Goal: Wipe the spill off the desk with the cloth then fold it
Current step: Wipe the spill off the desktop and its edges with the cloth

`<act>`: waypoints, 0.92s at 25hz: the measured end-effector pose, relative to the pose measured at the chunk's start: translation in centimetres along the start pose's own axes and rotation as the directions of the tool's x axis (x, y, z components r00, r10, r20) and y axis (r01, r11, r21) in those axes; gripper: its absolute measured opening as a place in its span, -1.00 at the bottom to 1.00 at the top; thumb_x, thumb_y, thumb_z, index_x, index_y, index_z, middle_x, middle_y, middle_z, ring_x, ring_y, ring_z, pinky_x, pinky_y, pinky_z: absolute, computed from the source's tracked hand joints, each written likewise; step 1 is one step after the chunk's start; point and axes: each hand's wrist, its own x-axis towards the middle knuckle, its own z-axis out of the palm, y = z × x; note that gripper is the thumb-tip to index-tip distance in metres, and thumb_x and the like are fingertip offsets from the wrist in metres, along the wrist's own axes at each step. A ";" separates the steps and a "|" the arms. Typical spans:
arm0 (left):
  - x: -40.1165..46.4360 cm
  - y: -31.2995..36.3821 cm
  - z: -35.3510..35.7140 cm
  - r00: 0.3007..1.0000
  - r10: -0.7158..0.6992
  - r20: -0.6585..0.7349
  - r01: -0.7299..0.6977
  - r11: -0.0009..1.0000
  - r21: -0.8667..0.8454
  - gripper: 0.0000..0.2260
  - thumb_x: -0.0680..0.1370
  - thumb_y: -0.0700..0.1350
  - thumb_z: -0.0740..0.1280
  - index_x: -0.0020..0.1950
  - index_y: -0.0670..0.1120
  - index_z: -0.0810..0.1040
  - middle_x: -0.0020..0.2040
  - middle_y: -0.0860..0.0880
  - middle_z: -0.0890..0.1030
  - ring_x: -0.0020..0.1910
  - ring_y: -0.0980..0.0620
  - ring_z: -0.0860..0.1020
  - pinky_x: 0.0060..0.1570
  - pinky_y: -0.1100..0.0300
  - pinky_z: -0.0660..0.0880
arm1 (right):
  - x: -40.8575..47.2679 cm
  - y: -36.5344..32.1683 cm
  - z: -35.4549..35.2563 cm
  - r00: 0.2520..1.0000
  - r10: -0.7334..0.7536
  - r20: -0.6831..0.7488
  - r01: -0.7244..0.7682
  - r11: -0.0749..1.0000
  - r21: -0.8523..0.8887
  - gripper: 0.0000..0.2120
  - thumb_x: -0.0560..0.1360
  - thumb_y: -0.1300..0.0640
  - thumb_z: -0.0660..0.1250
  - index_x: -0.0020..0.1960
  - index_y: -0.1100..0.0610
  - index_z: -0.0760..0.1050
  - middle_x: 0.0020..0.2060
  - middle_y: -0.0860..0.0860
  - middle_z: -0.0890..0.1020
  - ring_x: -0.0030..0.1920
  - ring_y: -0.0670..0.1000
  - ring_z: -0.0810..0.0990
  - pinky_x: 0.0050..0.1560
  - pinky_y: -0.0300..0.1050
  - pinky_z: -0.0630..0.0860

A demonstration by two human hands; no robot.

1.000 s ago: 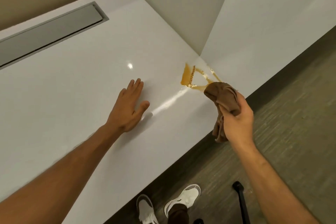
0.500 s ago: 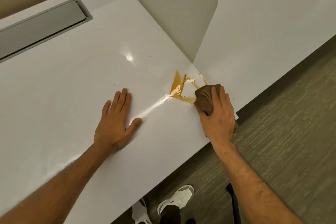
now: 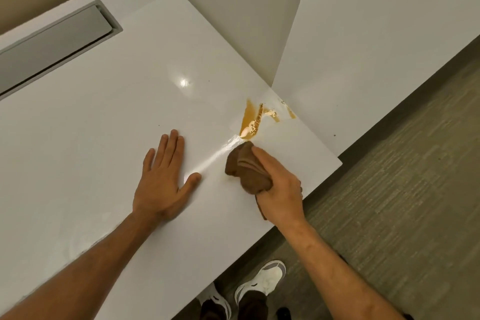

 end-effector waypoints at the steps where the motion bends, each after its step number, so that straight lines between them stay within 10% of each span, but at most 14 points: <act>1: 0.0 0.0 0.0 1.000 -0.002 -0.003 0.002 1.000 -0.001 -0.25 0.66 0.35 -0.02 0.70 0.03 -0.25 0.71 0.10 -0.24 0.68 0.09 -0.24 0.59 0.18 -0.35 | 1.0 0.1 -0.9 0.990 0.118 -0.073 -0.109 0.987 0.116 -0.37 0.45 0.31 0.50 0.46 -0.01 0.45 0.28 -0.10 0.60 0.24 -0.20 0.57 0.25 -0.19 0.55; 3: 0.0 0.0 0.1 1.000 -0.001 -0.008 0.001 1.000 -0.012 -0.25 0.66 0.35 -0.01 0.70 0.03 -0.24 0.71 0.11 -0.25 0.68 0.10 -0.24 0.58 0.19 -0.36 | 3.5 0.9 -2.8 0.934 0.224 -0.277 -0.177 0.967 0.185 -0.39 0.48 0.27 0.46 0.46 -0.08 0.43 0.23 -0.24 0.58 0.20 -0.33 0.53 0.18 -0.40 0.47; 7: 0.1 0.0 0.0 1.000 -0.002 0.000 0.002 1.000 -0.022 -0.24 0.66 0.36 -0.01 0.70 0.02 -0.24 0.70 0.12 -0.26 0.68 0.10 -0.25 0.59 0.17 -0.34 | 7.9 2.0 -3.3 0.881 0.271 -0.388 -0.278 0.960 0.037 -0.43 0.52 0.33 0.39 0.49 0.04 0.42 0.34 0.02 0.58 0.31 0.02 0.55 0.34 0.04 0.49; 16: 0.0 0.0 -0.1 1.000 0.001 0.010 -0.001 1.000 -0.022 -0.23 0.65 0.38 -0.07 0.70 0.00 -0.23 0.70 0.10 -0.25 0.68 0.09 -0.26 0.62 0.10 -0.29 | 14.1 1.2 -0.5 0.991 0.076 -0.110 -0.092 0.984 -0.151 -0.33 0.41 0.41 0.30 0.48 0.05 0.43 0.31 0.07 0.61 0.27 0.13 0.58 0.27 0.06 0.54; 23: 0.0 0.0 -0.4 0.999 0.026 0.034 -0.025 0.998 -0.051 -0.24 0.63 0.39 -0.18 0.70 -0.02 -0.21 0.71 0.05 -0.23 0.68 0.09 -0.26 0.64 0.06 -0.26 | 9.7 -2.1 2.7 0.951 -0.158 0.264 0.196 0.973 -0.124 -0.32 0.41 0.45 0.34 0.49 0.12 0.42 0.43 0.08 0.51 0.42 0.10 0.47 0.41 -0.37 0.22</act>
